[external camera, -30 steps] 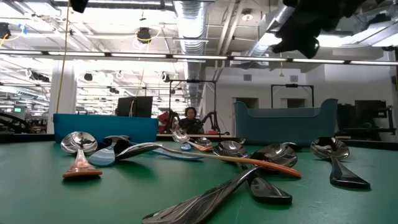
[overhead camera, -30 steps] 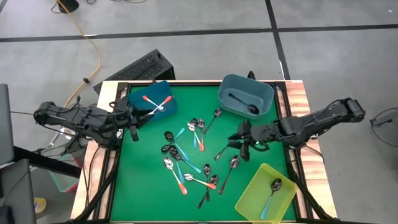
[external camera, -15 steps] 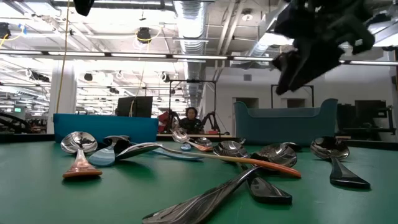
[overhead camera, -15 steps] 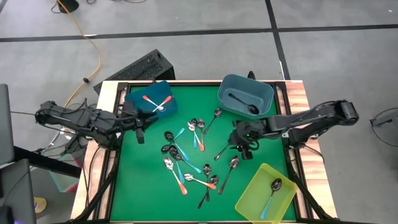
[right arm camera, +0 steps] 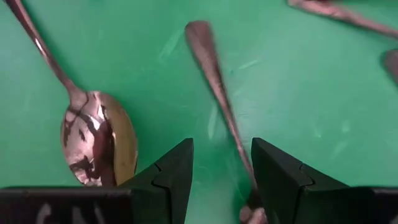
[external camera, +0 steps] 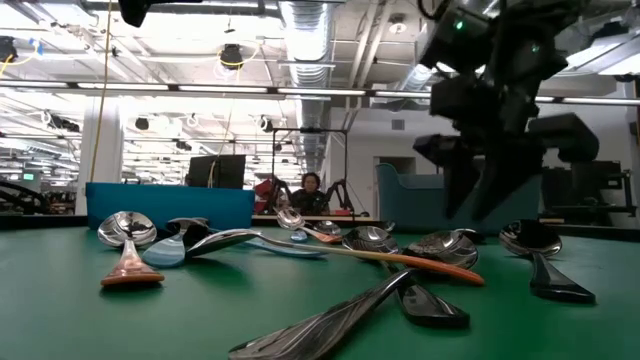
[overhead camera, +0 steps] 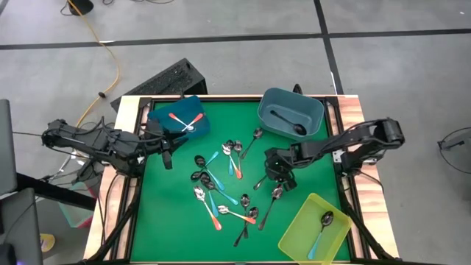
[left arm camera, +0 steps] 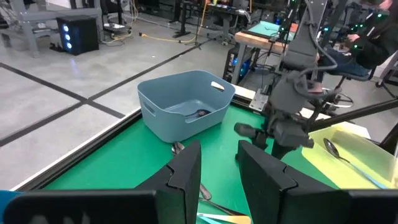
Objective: Sort silverware by color (type)
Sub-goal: Put the black spoon into the blue bin
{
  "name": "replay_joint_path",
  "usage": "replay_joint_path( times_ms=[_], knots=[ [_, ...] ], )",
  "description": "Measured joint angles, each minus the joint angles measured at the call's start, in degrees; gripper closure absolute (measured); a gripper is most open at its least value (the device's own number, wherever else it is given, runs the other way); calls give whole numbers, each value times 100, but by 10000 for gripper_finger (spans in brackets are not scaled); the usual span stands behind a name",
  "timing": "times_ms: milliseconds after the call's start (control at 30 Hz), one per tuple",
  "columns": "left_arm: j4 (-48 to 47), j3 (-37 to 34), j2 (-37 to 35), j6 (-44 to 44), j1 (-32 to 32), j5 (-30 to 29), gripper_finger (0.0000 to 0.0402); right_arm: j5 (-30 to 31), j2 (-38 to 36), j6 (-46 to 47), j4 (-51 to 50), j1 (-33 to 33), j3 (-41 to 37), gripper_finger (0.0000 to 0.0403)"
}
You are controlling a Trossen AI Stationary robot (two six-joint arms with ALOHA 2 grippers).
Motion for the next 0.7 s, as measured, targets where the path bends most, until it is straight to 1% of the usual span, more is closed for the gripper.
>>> replay_joint_path(
  times_ms=[200, 300, 400, 533, 700],
  knots=[
    [-18, 0, -2, 2, 0, -97, 311, -38, 621, -211, -24, -120, 232, 228],
    [-88, 0, -2, 2, 0, -125, 311, -392, 882, -370, -92, -272, 296, 229],
    [-122, 0, -2, 2, 2, -131, 311, -452, 1154, -407, -229, -395, 333, 242],
    [-120, 0, -2, 4, 1, -137, 311, -240, 1284, -249, -312, -487, 346, 284],
    [-119, 0, -2, 7, 1, -140, 311, -175, 1214, 109, -321, -525, 331, 360]
  ],
)
